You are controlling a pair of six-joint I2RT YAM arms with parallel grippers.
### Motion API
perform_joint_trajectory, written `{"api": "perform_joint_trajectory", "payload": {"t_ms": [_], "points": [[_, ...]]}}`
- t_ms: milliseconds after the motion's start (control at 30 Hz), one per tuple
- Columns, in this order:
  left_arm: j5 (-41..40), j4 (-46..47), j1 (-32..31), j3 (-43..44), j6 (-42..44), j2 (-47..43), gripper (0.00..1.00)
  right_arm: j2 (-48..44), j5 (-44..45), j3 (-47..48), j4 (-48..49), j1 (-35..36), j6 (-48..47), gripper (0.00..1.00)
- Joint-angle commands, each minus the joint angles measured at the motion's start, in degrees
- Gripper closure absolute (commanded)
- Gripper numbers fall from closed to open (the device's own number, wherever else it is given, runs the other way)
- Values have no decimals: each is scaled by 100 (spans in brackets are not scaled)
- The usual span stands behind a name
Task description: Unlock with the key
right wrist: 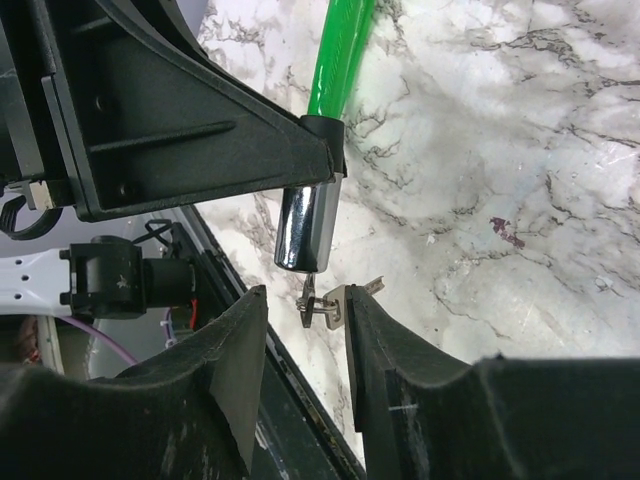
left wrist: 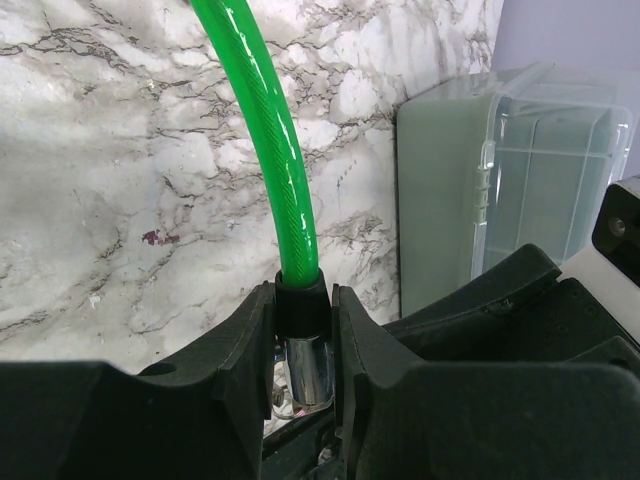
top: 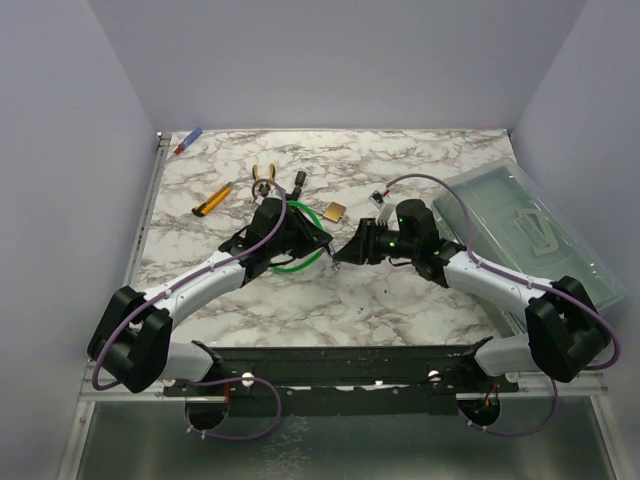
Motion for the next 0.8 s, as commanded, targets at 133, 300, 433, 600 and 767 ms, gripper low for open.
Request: {"api": "perform_joint_trajectory", "payload": {"t_ms": [133,300,433,600,767], "points": [[93,122,-27,110,-92,-58,100,100,-230,-165,401,67,175,62],[93,146,-27,98,-97,-84,100,158,-219,-215,492,81,196,66],[93,157,-26,86,-102,-113,100,233,-244,-231,560,94,212,68],[76,166,-33,60,-110,-144,100,243,-247,-261,576,107,229,68],[84,192,-26,38,-114,-161,100,220,-220,-340,665,116,284,90]]}}
